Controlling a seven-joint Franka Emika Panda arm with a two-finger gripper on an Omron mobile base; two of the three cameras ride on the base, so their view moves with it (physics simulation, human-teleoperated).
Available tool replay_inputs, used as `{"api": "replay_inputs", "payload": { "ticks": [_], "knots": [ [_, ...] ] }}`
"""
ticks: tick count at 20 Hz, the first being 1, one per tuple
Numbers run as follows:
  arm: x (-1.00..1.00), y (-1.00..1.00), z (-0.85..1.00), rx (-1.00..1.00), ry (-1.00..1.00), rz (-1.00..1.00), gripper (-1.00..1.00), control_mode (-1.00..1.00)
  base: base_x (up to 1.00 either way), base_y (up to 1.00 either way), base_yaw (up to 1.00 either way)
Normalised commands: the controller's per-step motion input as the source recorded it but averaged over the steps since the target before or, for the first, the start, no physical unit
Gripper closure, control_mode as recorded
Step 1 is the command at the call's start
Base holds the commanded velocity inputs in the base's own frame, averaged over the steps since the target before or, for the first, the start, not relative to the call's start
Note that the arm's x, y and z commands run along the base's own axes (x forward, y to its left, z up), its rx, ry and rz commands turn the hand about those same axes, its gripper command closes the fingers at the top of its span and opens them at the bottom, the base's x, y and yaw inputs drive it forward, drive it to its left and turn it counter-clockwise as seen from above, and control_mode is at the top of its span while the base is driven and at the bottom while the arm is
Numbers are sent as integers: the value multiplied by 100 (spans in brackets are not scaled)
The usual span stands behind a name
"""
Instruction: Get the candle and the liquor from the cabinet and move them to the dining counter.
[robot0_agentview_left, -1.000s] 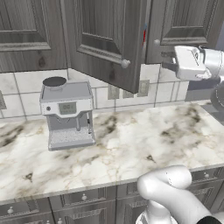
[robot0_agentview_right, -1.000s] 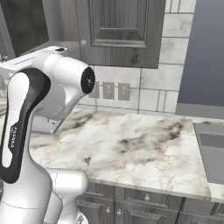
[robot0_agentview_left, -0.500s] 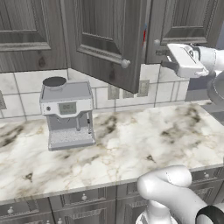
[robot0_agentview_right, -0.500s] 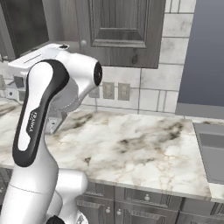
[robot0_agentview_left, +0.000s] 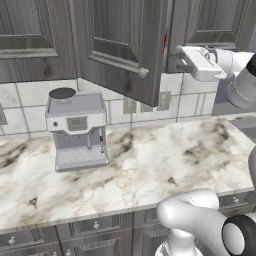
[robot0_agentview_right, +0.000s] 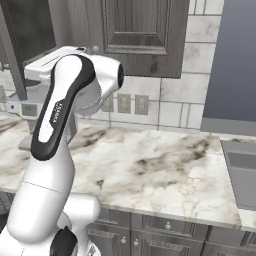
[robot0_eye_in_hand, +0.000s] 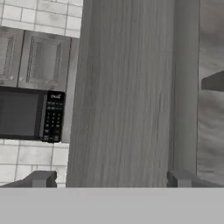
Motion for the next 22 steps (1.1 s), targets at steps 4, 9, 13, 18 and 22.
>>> {"api": "replay_inputs", "payload": {
  "ticks": [4,9,13,18,22],
  "knots": [
    [22,25,0,0,2,2,-100,-100,0,0,0],
    [0,69,0,-6,1,2,-100,-100,0,0,0],
    [0,77,0,-6,0,3,-100,-100,0,0,0],
    [-14,85,0,-3,0,7,-100,-100,0,0,0],
    [-26,70,0,-1,0,6,-100,-100,0,0,0]
  ]
}}
